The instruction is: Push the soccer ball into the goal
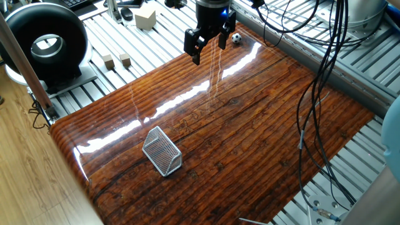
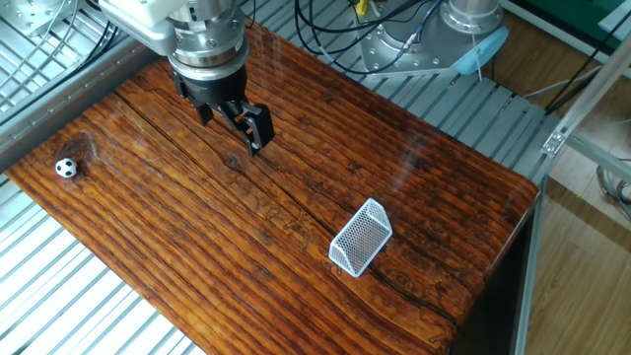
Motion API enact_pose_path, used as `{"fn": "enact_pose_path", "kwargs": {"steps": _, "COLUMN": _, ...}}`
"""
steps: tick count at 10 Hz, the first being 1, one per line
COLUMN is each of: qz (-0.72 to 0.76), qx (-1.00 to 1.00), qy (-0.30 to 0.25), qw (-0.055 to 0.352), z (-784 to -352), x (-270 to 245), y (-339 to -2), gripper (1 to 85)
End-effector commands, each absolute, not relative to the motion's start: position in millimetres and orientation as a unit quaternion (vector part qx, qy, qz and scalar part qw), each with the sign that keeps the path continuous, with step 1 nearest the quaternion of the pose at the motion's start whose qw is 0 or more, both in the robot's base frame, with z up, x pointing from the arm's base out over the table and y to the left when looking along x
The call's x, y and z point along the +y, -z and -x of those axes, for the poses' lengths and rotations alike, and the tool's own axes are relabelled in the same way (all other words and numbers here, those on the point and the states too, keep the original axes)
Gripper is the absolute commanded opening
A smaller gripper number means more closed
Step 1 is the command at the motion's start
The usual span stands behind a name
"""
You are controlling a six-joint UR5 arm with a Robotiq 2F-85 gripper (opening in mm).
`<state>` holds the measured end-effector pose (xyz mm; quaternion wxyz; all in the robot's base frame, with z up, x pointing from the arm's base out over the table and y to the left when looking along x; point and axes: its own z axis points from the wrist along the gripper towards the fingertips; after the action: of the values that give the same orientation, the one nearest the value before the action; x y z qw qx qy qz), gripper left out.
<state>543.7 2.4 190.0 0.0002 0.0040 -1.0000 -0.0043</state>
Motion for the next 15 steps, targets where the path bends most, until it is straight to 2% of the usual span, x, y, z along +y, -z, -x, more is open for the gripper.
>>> {"fn": "enact_pose_path", "kwargs": {"steps": 1, "qz": 0.09, "qx": -0.995, "qy": -0.028, "qw": -0.039, "z": -562, "x": -13, "y": -191, "gripper": 1.0}}
{"fn": "enact_pose_path", "kwargs": {"steps": 6, "qz": 0.091, "qx": -0.995, "qy": -0.028, "qw": -0.039, "z": -562, "x": -14, "y": -191, "gripper": 1.0}}
{"fn": "enact_pose_path", "kwargs": {"steps": 9, "qz": 0.071, "qx": -0.997, "qy": -0.007, "qw": -0.018, "z": -553, "x": -1, "y": -187, "gripper": 1.0}}
{"fn": "enact_pose_path", "kwargs": {"steps": 11, "qz": 0.064, "qx": -0.998, "qy": 0.004, "qw": 0.021, "z": -535, "x": 8, "y": -179, "gripper": 1.0}}
{"fn": "enact_pose_path", "kwargs": {"steps": 12, "qz": 0.045, "qx": -0.999, "qy": 0.013, "qw": 0.017, "z": -538, "x": 14, "y": -172, "gripper": 1.0}}
{"fn": "enact_pose_path", "kwargs": {"steps": 14, "qz": 0.016, "qx": -1.0, "qy": -0.015, "qw": 0.006, "z": -543, "x": 1, "y": -170, "gripper": 1.0}}
{"fn": "enact_pose_path", "kwargs": {"steps": 15, "qz": 0.014, "qx": -0.999, "qy": -0.021, "qw": 0.025, "z": -533, "x": -2, "y": -169, "gripper": 1.0}}
